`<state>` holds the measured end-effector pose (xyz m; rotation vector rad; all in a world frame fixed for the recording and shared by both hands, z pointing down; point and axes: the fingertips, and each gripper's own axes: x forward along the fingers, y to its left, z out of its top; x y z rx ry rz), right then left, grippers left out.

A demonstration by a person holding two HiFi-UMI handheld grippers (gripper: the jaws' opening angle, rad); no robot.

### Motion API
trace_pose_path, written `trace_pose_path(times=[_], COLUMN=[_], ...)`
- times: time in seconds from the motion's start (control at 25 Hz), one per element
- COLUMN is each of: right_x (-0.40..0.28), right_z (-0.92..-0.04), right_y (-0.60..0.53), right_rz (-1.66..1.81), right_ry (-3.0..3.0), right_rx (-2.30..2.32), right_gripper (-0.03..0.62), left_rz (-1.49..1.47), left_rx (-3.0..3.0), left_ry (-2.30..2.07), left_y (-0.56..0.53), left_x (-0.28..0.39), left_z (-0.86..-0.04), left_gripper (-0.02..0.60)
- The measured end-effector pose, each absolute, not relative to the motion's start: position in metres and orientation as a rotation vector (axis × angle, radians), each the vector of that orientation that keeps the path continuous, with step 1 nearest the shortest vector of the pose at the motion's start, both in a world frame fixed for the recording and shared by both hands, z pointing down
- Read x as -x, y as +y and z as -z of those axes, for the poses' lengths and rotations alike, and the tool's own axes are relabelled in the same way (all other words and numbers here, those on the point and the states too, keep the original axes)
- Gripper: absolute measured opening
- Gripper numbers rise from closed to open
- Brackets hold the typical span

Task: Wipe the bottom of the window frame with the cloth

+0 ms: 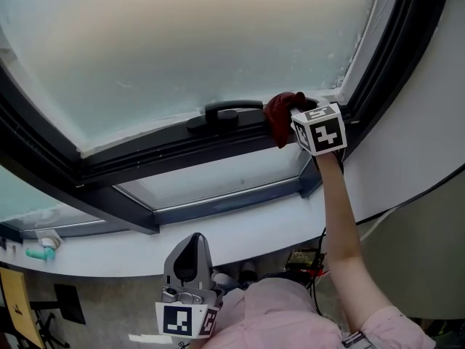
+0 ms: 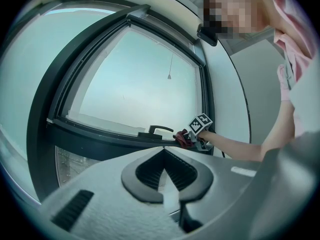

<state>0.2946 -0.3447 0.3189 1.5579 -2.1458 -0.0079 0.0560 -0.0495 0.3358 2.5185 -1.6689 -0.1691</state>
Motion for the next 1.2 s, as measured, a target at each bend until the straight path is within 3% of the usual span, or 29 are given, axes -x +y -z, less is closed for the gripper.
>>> trace_pose_path(times=[1.2], right_x=[-0.313], right_z=[-0.319], right_y=[-0.348], right_rz=[-0.024], right_ry=[-2.138], right_rx=[-1.602], right_gripper=[0.067], left_rz=[0.181], left_rx=[-2.524], left_ry=[-1.666], left_y=[-0.052], left_x=[-0.052], left_z=[-0.333], left_gripper=[-0.005])
